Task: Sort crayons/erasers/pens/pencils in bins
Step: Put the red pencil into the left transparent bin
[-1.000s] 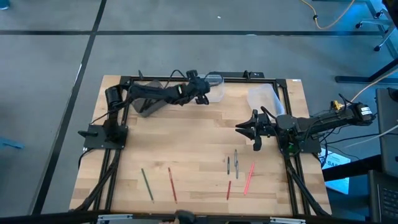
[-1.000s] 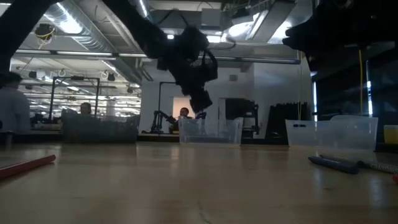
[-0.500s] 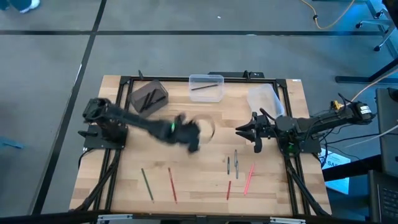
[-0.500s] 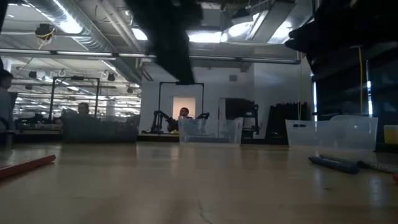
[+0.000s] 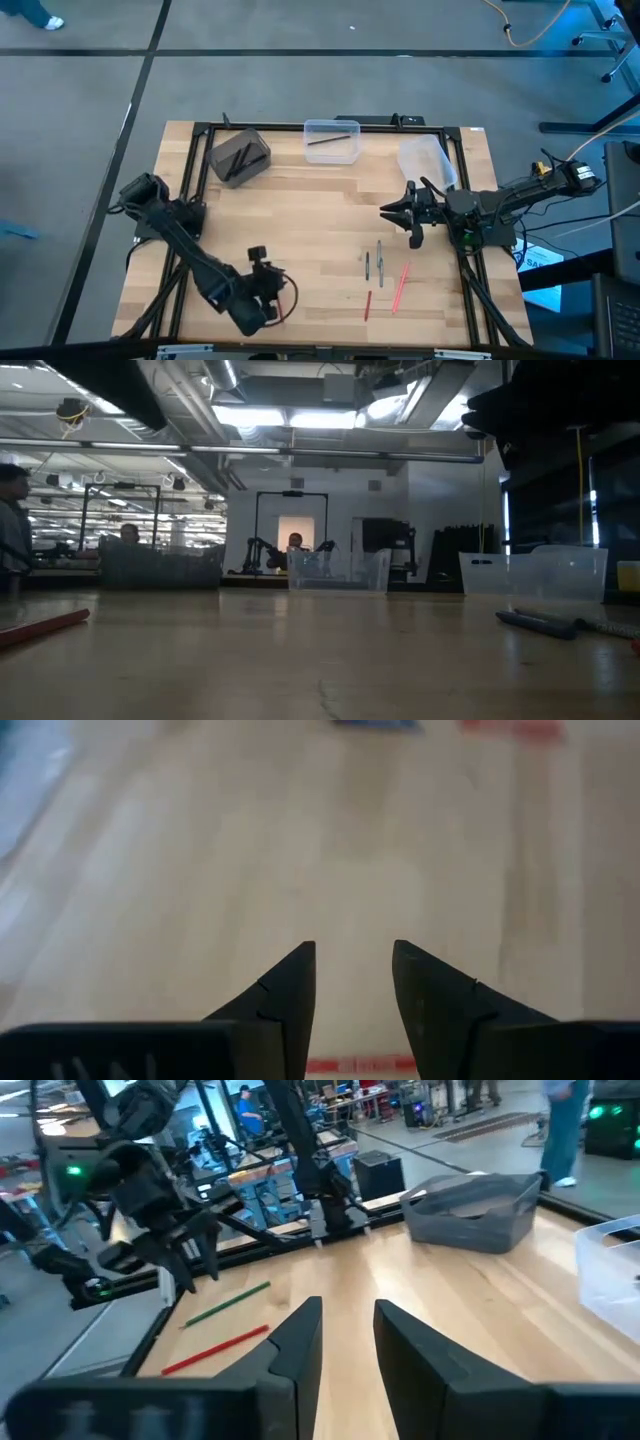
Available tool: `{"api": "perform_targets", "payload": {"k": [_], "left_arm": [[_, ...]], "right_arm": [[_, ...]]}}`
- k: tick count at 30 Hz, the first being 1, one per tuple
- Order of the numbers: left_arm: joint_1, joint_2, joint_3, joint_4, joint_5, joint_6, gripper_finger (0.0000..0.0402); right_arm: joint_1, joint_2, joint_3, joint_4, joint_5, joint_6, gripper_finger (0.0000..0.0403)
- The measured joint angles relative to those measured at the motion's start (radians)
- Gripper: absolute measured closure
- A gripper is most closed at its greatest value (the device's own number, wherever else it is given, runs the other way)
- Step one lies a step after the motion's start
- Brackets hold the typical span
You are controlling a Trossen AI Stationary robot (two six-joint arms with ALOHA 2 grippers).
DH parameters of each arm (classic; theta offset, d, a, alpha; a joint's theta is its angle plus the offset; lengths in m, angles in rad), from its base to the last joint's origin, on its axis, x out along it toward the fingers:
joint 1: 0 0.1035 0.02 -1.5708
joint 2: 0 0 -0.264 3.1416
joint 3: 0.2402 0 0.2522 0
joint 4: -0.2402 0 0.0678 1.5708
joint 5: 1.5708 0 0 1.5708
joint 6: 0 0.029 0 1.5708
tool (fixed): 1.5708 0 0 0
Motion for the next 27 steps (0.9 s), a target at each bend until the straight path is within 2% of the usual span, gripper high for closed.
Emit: {"api": "perform_targets", "payload": {"k": [2,4,10,14,16,23,27], "left_arm": [[0.012,0.000,0.000,0.001,-0.064,-0.132,0.0275],[0.045,0.000,0.000,0.009,-0.052,-0.239,0.0275],[0.147,0.091,0.000,0.040,0.173,-0.406,0.0275],[0.171,0.136,0.000,0.039,0.431,-0.494,0.0275],[0.163,0.140,0.000,0.039,0.518,-0.507,0.0275],[0.099,0.126,0.001,0.041,0.527,-0.584,0.0275],[0.057,0.131,0.001,0.018,0.472,-0.360,0.0275]], "right_arm": [[0.000,0.000,0.000,0.000,0.029,-0.009,0.0305],[0.000,0.000,0.000,0.000,0.048,-0.012,0.0305],[0.000,0.000,0.000,-0.001,0.047,-0.012,0.0305],[0.000,0.000,0.000,-0.001,0.047,-0.010,0.0305],[0.000,0.000,0.000,0.004,0.047,-0.016,0.0305],[-0.001,0.000,0.000,0.028,0.046,-0.073,0.0305],[-0.002,0.000,0.000,0.065,0.046,-0.128,0.0305]]}}
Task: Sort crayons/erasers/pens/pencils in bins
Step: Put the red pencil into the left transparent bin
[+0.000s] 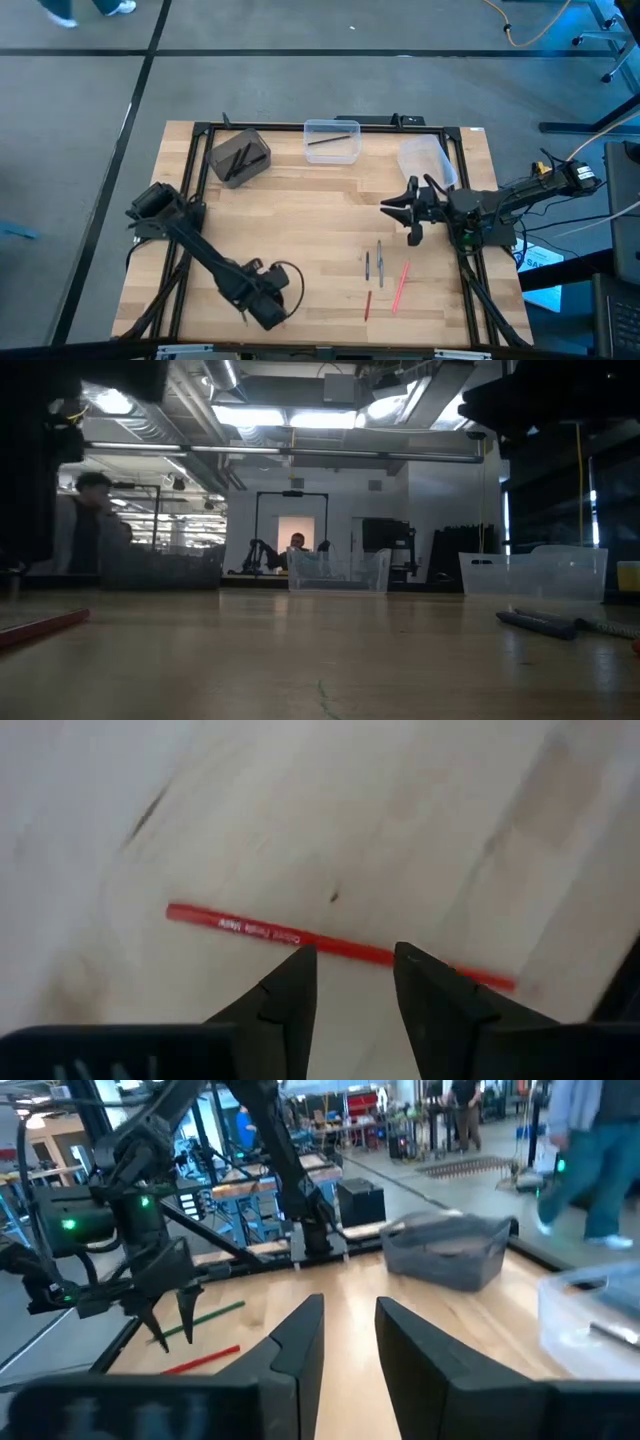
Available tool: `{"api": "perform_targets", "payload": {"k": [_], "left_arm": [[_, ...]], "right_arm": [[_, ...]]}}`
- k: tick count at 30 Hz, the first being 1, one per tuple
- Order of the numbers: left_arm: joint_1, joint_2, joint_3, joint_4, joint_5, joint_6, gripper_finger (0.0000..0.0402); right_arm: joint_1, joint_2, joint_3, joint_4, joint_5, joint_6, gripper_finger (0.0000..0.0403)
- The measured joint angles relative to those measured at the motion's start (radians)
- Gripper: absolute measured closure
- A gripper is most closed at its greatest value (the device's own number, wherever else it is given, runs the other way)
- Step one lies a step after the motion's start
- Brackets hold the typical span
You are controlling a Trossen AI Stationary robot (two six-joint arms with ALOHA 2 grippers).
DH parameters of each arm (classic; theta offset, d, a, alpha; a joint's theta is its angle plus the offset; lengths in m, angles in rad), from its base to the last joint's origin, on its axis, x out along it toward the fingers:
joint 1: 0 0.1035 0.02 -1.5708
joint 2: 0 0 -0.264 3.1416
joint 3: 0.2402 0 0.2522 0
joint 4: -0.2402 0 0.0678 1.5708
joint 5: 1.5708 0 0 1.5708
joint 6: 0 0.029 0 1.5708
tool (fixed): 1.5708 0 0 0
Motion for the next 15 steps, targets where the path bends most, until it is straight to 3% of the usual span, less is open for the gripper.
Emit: {"api": "perform_targets", "payload": {"k": [7,15], "left_arm": [[-0.038,0.004,-0.001,-0.004,-0.038,0.277,0.0275],[0.014,0.004,-0.001,0.004,0.011,0.637,0.0275]], "right_arm": [[0.000,0.000,0.000,0.052,-0.040,-0.138,0.0305],[0.000,0.000,0.000,0.056,-0.038,-0.222,0.0305]]}}
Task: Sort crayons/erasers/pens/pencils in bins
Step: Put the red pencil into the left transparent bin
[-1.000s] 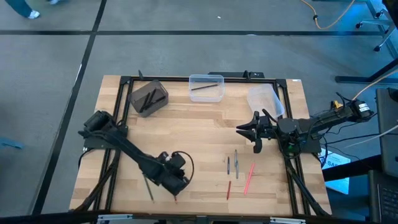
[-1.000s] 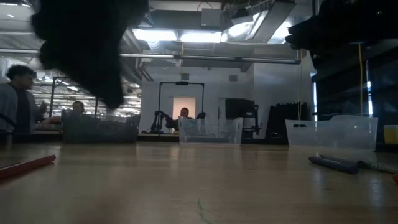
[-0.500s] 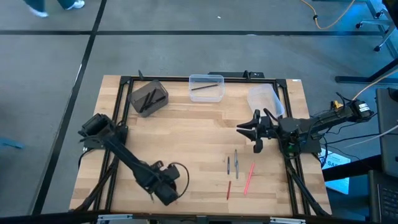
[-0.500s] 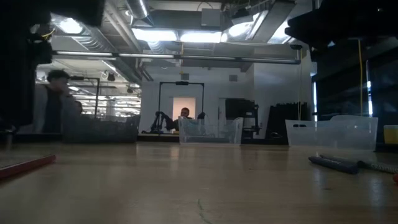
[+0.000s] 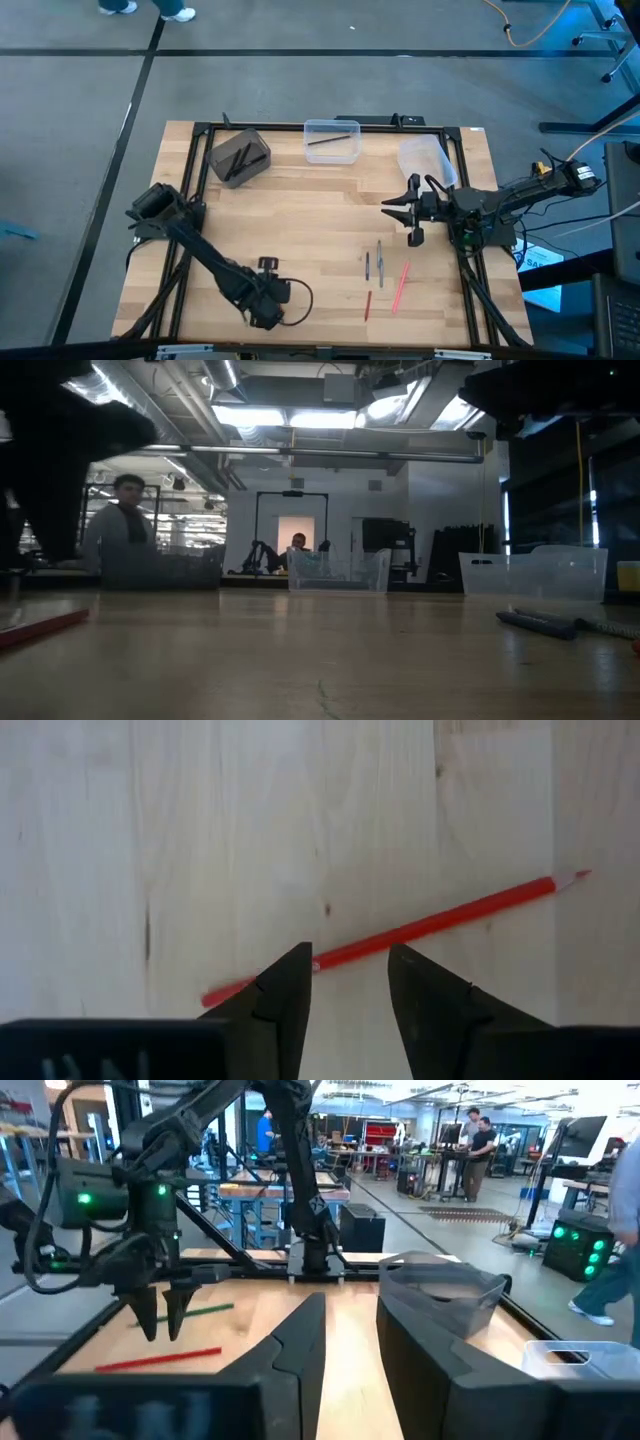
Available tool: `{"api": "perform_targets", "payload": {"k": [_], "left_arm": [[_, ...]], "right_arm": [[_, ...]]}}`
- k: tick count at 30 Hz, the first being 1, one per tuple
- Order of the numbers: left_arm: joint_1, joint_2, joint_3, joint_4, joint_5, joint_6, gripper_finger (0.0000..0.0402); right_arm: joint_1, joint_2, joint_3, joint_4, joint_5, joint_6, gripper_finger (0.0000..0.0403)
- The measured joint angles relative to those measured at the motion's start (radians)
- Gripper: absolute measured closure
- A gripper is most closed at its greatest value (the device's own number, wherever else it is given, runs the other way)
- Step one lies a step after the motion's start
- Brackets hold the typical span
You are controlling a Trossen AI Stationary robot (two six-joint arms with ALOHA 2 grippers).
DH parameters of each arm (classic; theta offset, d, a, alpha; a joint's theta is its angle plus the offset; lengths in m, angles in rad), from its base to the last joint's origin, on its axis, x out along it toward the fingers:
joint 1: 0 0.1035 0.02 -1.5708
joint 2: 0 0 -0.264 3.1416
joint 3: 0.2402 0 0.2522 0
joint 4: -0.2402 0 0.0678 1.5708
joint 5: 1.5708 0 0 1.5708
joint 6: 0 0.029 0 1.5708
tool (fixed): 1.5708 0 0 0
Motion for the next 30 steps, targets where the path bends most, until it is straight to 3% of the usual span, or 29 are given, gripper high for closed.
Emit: {"api": "perform_targets", "payload": {"k": [3,10,18,30], "left_arm": [[0.029,0.000,0.000,-0.001,0.046,0.093,0.0269],[0.049,0.000,0.000,-0.017,0.041,0.414,0.0240],[0.053,0.038,0.000,-0.029,0.083,0.676,0.0230],[0.073,0.104,0.005,-0.046,0.123,0.772,0.0249]], "right_arm": [[0.000,0.000,0.000,-0.002,0.000,-0.015,0.0305],[0.000,0.000,0.000,-0.003,-0.059,-0.015,0.0305],[0.000,0.000,0.000,-0.005,-0.059,-0.011,0.0305],[0.000,0.000,0.000,-0.002,-0.060,-0.008,0.0305]]}}
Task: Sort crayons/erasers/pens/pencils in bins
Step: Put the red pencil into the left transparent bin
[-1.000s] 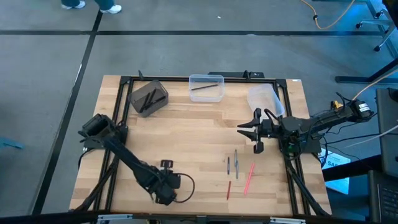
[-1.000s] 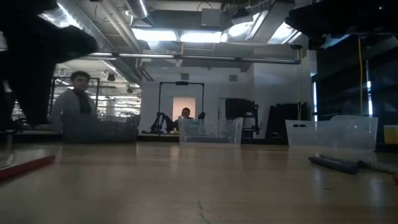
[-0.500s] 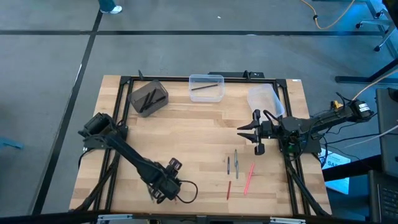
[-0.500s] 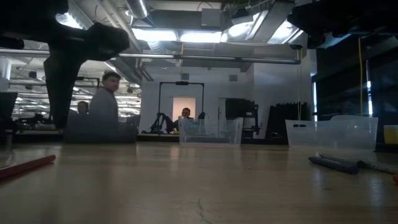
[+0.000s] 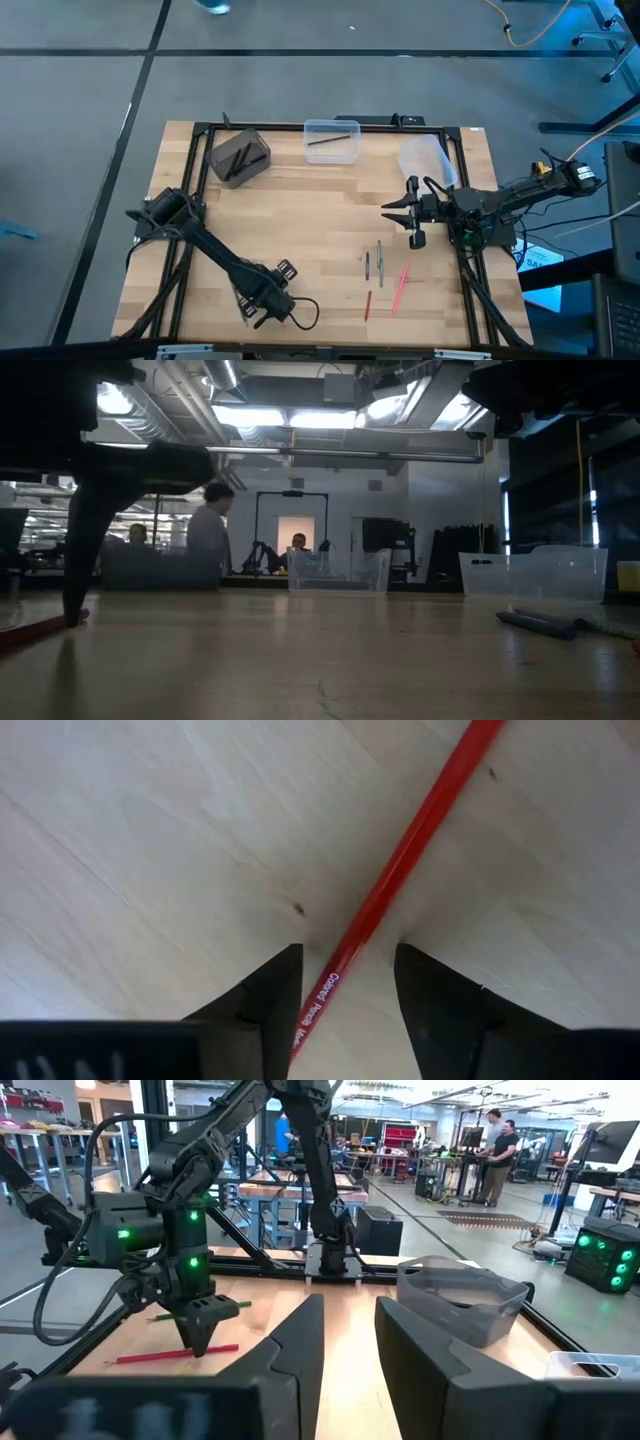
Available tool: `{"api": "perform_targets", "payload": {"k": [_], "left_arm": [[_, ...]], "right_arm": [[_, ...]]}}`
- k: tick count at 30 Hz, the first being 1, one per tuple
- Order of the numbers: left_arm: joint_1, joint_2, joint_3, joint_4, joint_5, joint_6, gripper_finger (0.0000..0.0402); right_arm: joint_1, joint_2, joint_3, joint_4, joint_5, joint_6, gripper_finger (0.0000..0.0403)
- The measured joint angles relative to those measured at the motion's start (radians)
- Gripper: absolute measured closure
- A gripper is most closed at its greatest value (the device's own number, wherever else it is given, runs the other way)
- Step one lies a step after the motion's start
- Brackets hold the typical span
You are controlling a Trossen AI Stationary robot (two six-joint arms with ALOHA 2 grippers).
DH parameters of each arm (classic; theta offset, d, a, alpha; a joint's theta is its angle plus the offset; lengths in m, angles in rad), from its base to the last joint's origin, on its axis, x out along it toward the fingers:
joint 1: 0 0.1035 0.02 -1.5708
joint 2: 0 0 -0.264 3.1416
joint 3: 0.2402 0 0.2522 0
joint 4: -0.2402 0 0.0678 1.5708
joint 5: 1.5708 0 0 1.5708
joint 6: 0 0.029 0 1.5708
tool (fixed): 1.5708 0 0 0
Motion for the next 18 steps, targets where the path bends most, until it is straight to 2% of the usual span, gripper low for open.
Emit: {"api": "perform_targets", "payload": {"k": [8,18], "left_arm": [[0.060,0.002,-0.003,-0.018,0.035,-0.032,0.0302],[0.121,0.004,-0.004,-0.027,0.008,-0.183,0.0365]], "right_arm": [[0.000,0.000,0.000,-0.001,-0.010,0.008,0.0305],[0.000,0.000,0.000,-0.001,-0.010,0.024,0.0305]]}}
